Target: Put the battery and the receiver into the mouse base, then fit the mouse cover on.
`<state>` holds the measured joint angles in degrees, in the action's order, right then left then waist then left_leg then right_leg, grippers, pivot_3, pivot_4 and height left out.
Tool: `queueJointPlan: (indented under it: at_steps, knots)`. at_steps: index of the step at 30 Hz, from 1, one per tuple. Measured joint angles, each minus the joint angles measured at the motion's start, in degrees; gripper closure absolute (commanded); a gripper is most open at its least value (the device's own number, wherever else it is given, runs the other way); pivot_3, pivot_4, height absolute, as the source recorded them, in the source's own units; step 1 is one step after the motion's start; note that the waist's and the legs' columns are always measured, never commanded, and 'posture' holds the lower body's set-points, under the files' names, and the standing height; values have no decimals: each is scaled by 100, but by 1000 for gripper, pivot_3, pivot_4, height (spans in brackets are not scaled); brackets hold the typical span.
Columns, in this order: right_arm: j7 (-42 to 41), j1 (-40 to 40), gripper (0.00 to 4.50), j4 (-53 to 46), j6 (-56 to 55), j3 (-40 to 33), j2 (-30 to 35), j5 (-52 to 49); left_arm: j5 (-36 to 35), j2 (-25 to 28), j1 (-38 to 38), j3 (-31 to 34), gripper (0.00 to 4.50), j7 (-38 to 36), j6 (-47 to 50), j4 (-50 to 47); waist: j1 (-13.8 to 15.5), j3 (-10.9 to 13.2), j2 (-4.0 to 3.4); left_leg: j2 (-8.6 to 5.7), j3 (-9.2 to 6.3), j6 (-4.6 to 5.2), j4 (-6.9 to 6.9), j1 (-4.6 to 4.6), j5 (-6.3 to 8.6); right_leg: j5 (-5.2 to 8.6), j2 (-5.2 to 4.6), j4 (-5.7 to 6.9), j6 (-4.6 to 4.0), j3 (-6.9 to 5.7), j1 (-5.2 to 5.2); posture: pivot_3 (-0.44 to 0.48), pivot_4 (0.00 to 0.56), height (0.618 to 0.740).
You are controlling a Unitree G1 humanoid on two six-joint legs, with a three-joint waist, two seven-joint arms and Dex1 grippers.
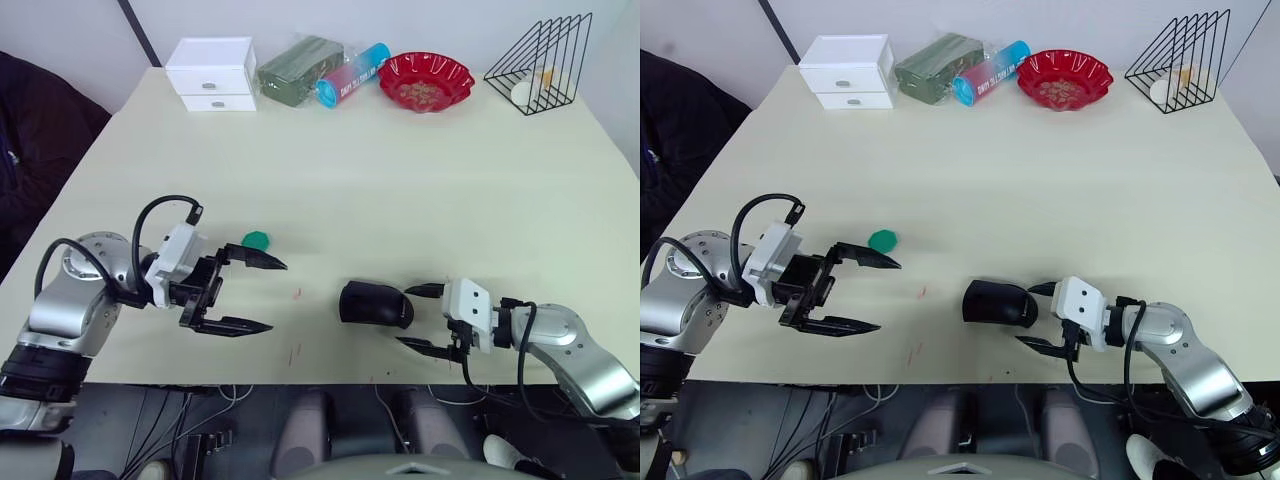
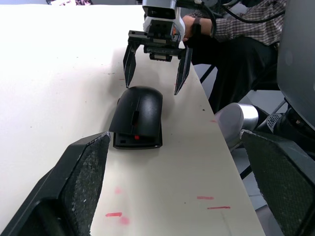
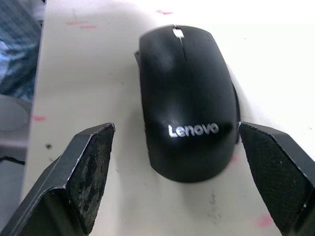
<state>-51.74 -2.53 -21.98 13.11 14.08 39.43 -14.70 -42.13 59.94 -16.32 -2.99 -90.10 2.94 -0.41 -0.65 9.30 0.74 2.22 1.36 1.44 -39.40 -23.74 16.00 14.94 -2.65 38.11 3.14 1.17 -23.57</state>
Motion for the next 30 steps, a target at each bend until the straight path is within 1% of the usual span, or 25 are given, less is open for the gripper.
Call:
queueJointPlan:
  at_steps: [1, 5, 13, 14, 15, 17, 18, 30]
  knots:
    - [33, -11, 294, 100, -135, 0, -132, 42, -28, 6, -41, -9, 0, -1, 0, 3, 7, 0, 0, 0, 0, -1, 0, 0, 0, 0, 0, 0, 0, 0, 0, 0, 150, 740]
    - [112, -68, 294, 279, -199, 1, -335, 76, -31, 25, -49, -42, 0, -1, -2, 4, 6, 0, 0, 0, 1, -1, -1, 0, 0, 0, 0, 2, 0, 1, 0, 0, 150, 740]
    - [87, -71, 294, 308, -212, 0, -376, 90, -38, 59, -93, -88, 0, -2, -15, 49, 8, 0, 0, 0, 1, -1, -2, 1, -1, 0, 0, 3, 0, 1, 0, 0, 150, 740]
    - [79, -71, 837, 309, -198, 1, -376, 89, -39, 58, -95, -114, 0, -2, -20, 52, 7, 0, 0, 0, 1, -1, -2, 0, -1, 0, 0, 4, 0, 1, 0, 0, 150, 740]
    - [77, -71, 1014, 309, -196, 0, -376, 89, -39, 58, -95, -120, 0, -2, -23, 52, 7, 0, 0, 0, 1, -1, -2, 0, -1, 0, 0, 4, 0, 1, 0, 0, 150, 740]
    - [72, -71, 2027, 309, -188, 0, -376, 90, -39, 59, -95, -140, 0, -2, -39, 54, 7, 0, 0, 0, 2, -1, -3, 0, -1, 0, 0, 4, 0, 1, 0, 0, 150, 740]
    - [70, -74, 2254, 309, -184, 0, -375, 91, -39, 60, -96, -153, 0, -2, -47, 57, 8, 0, 0, 0, 2, -1, -3, 1, -1, 0, 0, 4, 0, 1, 0, 0, 150, 740]
    - [76, -101, 2254, 284, -50, -5, -370, 106, -78, 104, -96, -185, 0, -4, -86, 112, 9, 0, 0, 0, 1, -3, -8, 2, -2, 0, 0, 15, 0, 1, 0, 0, 150, 740]
